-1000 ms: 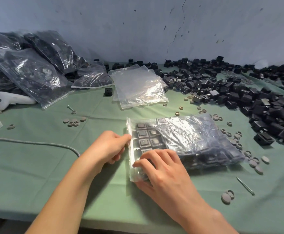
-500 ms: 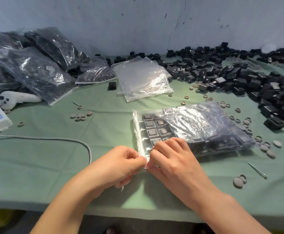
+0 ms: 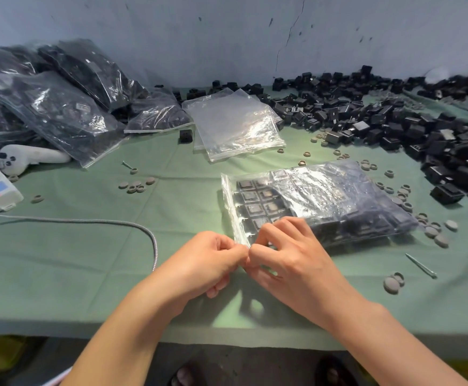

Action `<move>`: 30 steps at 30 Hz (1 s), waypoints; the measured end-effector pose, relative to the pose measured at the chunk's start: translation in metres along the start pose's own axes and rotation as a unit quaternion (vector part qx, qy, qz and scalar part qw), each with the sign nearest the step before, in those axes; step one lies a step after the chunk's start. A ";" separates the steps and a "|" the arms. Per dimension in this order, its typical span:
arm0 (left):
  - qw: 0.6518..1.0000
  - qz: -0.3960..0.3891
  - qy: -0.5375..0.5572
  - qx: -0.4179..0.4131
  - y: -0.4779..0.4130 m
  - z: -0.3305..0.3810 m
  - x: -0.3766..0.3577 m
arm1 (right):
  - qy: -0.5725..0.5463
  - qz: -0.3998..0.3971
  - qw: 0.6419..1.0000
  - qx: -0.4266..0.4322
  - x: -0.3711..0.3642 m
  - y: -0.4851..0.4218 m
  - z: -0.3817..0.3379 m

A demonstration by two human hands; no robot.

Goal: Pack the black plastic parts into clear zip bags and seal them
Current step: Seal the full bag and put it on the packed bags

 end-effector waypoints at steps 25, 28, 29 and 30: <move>0.997 0.045 0.064 0.019 -0.008 -0.002 0.018 | -0.024 0.016 0.999 -0.023 -0.013 -0.018 0.008; 0.992 0.084 0.086 0.022 -0.009 -0.003 0.023 | -0.023 -0.019 0.999 -0.042 -0.019 -0.015 0.015; 0.991 0.092 0.095 0.028 -0.009 -0.004 0.024 | -0.019 -0.022 0.999 -0.041 -0.020 -0.013 0.016; 0.990 0.094 0.097 0.034 -0.009 -0.005 0.025 | -0.017 -0.022 0.999 -0.038 -0.021 -0.012 0.016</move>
Point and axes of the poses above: each hand's wrist, its own y-axis away from the middle knuckle, its own x-axis out of the back of the hand, z = x × y, the point moved 6 cm from there along -y, towards the middle knuckle
